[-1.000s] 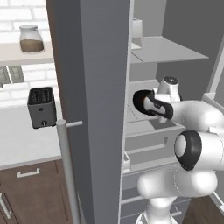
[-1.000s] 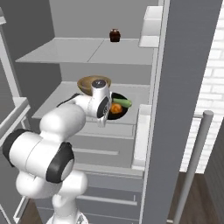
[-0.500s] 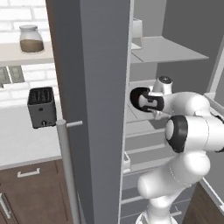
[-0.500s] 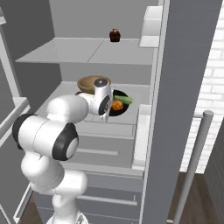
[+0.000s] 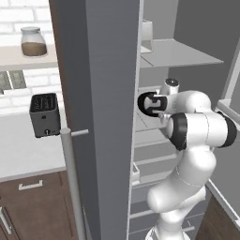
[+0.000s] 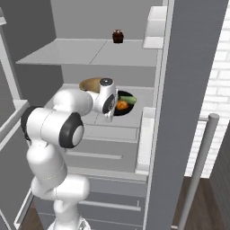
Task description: Pick the chicken drumstick and corn from their plates and place them in the bowl. Then put the bowl in the fridge.
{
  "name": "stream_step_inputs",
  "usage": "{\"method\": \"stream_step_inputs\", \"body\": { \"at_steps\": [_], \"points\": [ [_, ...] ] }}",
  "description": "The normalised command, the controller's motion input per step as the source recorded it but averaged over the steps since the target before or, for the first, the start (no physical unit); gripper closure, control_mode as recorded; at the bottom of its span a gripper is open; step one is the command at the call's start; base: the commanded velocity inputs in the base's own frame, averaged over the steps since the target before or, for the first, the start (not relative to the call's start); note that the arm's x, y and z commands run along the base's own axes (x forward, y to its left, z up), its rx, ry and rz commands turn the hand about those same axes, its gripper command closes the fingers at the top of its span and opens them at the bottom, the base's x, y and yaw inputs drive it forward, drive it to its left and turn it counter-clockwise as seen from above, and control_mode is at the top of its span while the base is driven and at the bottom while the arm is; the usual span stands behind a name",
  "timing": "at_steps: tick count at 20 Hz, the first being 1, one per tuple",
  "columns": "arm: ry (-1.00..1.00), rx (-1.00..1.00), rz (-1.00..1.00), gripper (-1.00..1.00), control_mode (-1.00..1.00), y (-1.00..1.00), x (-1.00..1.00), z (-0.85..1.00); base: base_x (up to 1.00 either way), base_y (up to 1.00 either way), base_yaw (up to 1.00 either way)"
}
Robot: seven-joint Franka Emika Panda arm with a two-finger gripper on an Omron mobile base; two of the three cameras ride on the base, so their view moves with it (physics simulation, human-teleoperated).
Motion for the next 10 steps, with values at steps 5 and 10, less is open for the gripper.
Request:
{"method": "stream_step_inputs", "body": {
  "at_steps": [5, 10],
  "points": [
    [0.0, 0.0, 0.0, -1.0, -1.0, 0.0, 0.09, -0.01, 0.0, 0.0, 0.0],
    [0.0, 0.0, -0.01, -1.0, -1.0, 0.0, -0.01, 0.02, 0.0, 0.0, 0.0]
  ]
}}
